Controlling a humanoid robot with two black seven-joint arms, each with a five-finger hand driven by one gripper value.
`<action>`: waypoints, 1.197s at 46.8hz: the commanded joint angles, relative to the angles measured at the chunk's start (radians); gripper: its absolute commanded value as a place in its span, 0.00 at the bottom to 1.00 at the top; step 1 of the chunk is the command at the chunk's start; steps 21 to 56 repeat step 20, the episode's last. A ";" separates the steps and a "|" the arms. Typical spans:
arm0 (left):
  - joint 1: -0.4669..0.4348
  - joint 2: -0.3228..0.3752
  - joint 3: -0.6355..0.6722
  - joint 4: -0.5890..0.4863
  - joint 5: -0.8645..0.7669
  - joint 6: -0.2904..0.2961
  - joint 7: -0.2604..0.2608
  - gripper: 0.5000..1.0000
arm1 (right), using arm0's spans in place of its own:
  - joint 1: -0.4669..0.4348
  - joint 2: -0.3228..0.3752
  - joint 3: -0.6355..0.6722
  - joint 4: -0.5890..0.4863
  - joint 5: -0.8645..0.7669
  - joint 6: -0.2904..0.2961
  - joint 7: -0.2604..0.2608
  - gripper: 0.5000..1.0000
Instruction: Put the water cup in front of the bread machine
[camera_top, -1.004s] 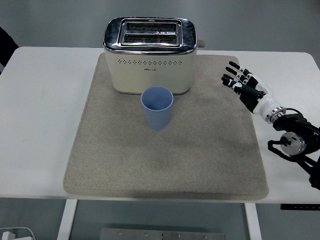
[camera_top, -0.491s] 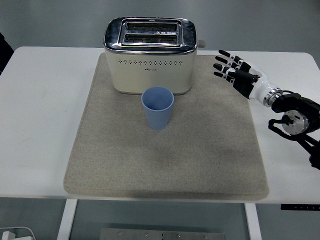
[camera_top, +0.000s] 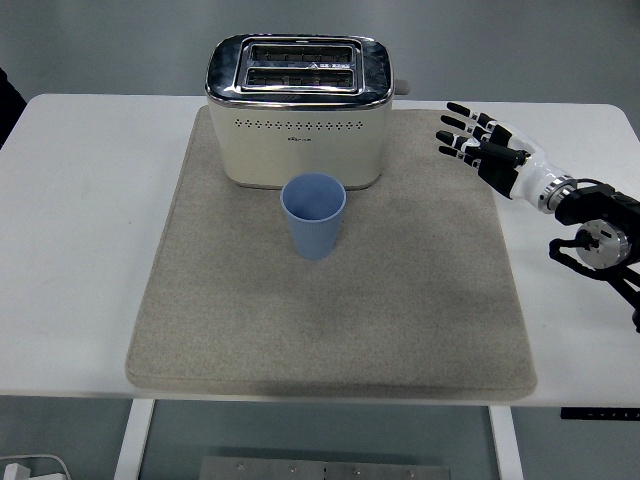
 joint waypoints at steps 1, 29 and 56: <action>0.000 0.000 0.000 0.001 -0.001 0.000 0.000 1.00 | 0.000 0.000 -0.001 -0.002 0.000 0.003 0.000 0.83; 0.000 0.000 0.000 -0.001 0.001 0.000 0.000 1.00 | 0.000 -0.001 0.001 -0.016 0.002 0.003 0.000 0.83; 0.000 0.000 0.000 -0.001 0.001 0.000 0.000 1.00 | 0.000 -0.001 0.001 -0.016 0.002 0.003 0.000 0.83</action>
